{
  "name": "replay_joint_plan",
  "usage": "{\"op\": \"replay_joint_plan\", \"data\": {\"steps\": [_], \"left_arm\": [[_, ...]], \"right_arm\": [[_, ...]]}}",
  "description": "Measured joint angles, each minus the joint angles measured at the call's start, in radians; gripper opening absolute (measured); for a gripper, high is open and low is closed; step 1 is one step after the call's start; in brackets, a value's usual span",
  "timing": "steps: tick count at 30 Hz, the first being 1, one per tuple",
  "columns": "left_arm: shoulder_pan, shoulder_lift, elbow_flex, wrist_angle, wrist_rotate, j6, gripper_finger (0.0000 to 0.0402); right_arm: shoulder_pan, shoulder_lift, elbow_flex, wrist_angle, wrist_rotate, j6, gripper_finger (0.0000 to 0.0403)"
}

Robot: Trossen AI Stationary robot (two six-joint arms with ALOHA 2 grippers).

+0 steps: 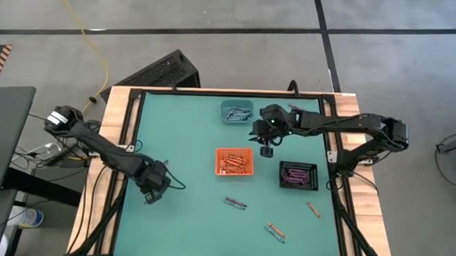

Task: Sort crayons
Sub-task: Put the orange crayon into the orange bin

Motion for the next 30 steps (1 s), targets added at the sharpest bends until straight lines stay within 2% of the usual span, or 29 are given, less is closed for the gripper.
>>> {"op": "replay_joint_plan", "data": {"steps": [5, 14, 22, 26, 30], "left_arm": [[-0.027, 0.000, -0.012, -0.008, -0.064, -0.017, 0.0079], [-0.037, -0.002, -0.005, 0.000, -0.022, 0.060, 0.0079], [-0.037, -0.001, -0.004, -0.012, -0.095, 0.040, 0.0079], [-0.037, 0.060, -0.004, 0.024, -0.102, 0.038, 0.0079], [-0.037, 0.179, 0.014, 0.034, -0.074, 0.074, 0.0079]], "right_arm": [[0.000, 0.000, 0.000, 0.047, -0.003, 0.001, 0.0091], [0.000, 0.000, 0.000, 0.057, -0.005, 0.005, 0.0091], [0.000, 0.000, 0.000, 0.054, -0.004, 0.009, 0.0091], [0.000, 0.000, 0.000, 0.054, -0.004, 0.012, 0.0091], [0.000, 0.000, 0.000, 0.049, -0.004, 0.014, 0.0091]]}}
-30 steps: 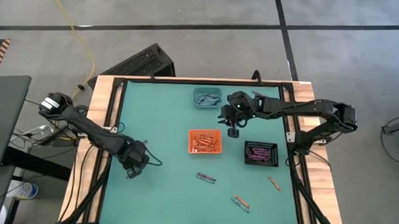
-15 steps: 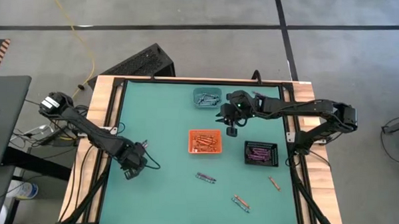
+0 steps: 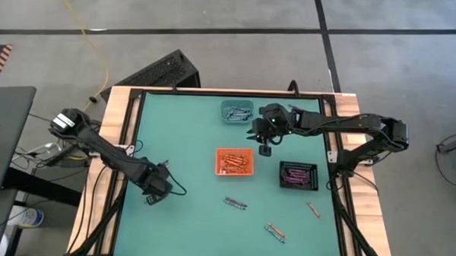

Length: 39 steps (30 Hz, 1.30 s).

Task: Sort crayons
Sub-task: Put the orange crayon into the orange bin

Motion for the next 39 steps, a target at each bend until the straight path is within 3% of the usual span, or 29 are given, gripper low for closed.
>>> {"op": "replay_joint_plan", "data": {"steps": [6, 12, 18, 25, 29, 34, 39], "left_arm": [[0.000, 0.040, 0.035, -0.011, -0.030, 0.060, 0.0069], [0.004, -0.021, 0.045, -0.006, -0.090, 0.077, 0.0011], [0.018, -0.037, 0.047, -0.020, -0.120, 0.122, 0.0010], [0.116, -0.086, 0.132, -0.103, -0.118, 0.306, 0.0008], [0.195, -0.127, 0.223, -0.083, -0.133, 0.515, 0.0008], [0.306, -0.148, 0.316, 0.205, -0.235, 0.855, 0.0007], [0.432, -0.114, 0.325, 0.607, -0.110, 1.152, 0.0007]], "right_arm": [[0.000, 0.000, 0.000, -0.019, 0.000, 0.001, 0.0091], [0.001, 0.000, 0.000, -0.048, 0.000, 0.016, 0.0091], [0.022, 0.000, 0.000, -0.090, 0.001, 0.027, 0.0091], [0.076, 0.000, 0.000, -0.128, 0.002, 0.053, 0.0091], [0.109, 0.000, 0.000, -0.157, 0.005, 0.086, 0.0091], [0.159, 0.000, 0.000, -0.171, 0.006, 0.122, 0.0091], [0.214, 0.000, 0.000, -0.172, 0.116, 0.144, 0.0091]]}}
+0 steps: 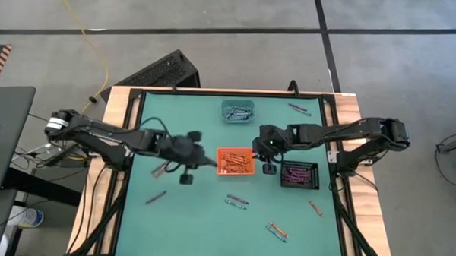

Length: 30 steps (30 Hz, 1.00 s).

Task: Sort crayons
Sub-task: Put the orange crayon into the orange bin

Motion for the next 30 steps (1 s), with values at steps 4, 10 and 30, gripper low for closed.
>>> {"op": "replay_joint_plan", "data": {"steps": [4, 10, 30], "left_arm": [[0.086, 0.093, 0.001, 0.195, 0.128, 0.061, 0.0007], [0.150, 0.308, 0.080, 0.263, 0.327, 0.068, 0.0007], [0.154, 0.655, 0.567, -0.348, 0.171, 0.155, 0.0013]], "right_arm": [[0.038, 0.000, 0.000, -0.038, 0.018, 0.007, 0.0091], [0.081, 0.000, 0.000, -0.086, 0.019, 0.032, 0.0091], [0.056, -0.001, -0.035, -0.173, 0.076, 0.033, 0.0091]]}}
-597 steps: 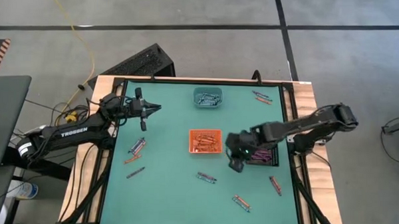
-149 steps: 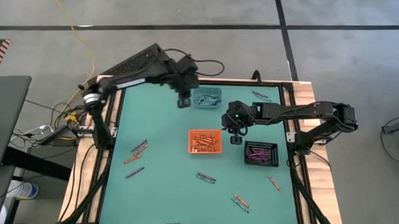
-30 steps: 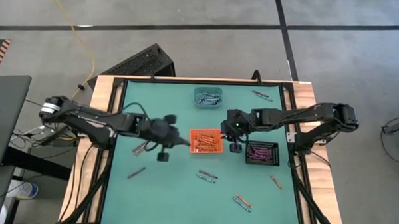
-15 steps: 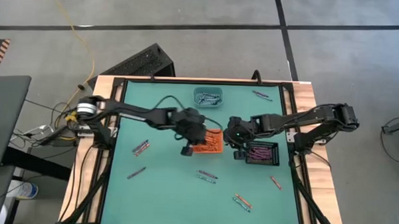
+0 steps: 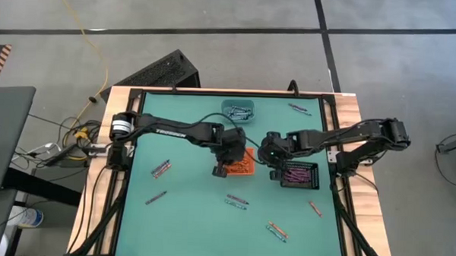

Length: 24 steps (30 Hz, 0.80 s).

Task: Sort crayons
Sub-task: Put the orange crayon into the orange bin, then put the green crayon into the blue bin

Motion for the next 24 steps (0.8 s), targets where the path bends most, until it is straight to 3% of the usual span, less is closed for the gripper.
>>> {"op": "replay_joint_plan", "data": {"steps": [9, 12, 18, 24], "left_arm": [[0.000, -0.004, 0.001, -0.012, -0.036, 0.052, 0.0064], [0.000, -0.025, 0.026, -0.099, -0.083, 0.087, 0.0085], [0.018, -0.152, 0.011, -0.172, -0.138, 0.096, 0.0095], [0.090, -0.394, -0.143, -0.075, -0.123, 0.090, 0.0078]], "right_arm": [[-0.031, 0.000, 0.000, -0.001, -0.001, -0.003, 0.0091], [-0.039, 0.000, 0.000, -0.001, -0.001, -0.003, 0.0091], [-0.071, 0.000, 0.002, -0.004, -0.002, -0.003, 0.0091], [-0.119, -0.047, 0.001, -0.019, -0.002, -0.003, 0.0091]]}}
